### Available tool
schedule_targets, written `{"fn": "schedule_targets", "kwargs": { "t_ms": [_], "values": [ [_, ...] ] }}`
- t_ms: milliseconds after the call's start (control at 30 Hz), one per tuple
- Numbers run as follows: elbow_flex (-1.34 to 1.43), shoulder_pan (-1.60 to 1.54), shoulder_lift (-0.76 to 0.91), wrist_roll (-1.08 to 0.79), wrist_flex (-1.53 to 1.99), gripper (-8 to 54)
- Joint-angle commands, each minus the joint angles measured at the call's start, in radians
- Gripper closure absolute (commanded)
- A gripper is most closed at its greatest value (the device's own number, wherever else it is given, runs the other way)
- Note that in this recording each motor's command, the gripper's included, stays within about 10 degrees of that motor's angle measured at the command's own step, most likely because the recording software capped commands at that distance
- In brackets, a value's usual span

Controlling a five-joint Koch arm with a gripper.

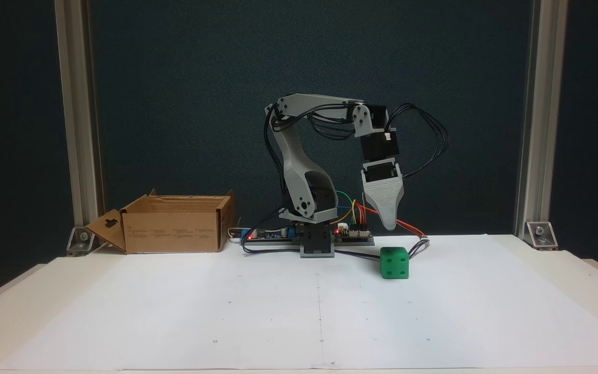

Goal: Grasp a green dice and put it in the bin.

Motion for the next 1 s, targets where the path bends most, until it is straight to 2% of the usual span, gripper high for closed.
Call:
{"fn": "schedule_targets", "kwargs": {
  "t_ms": [0, 567, 767, 967],
  "values": [
    [0.002, 0.000, 0.040, 0.074, -0.011, 1.5],
    [0.014, -0.014, -0.060, 0.081, -0.011, 3.2],
    [0.014, -0.020, -0.069, 0.193, 0.058, 3.1],
    [0.008, -0.031, -0.087, 0.204, 0.067, 1.2]
  ]
}}
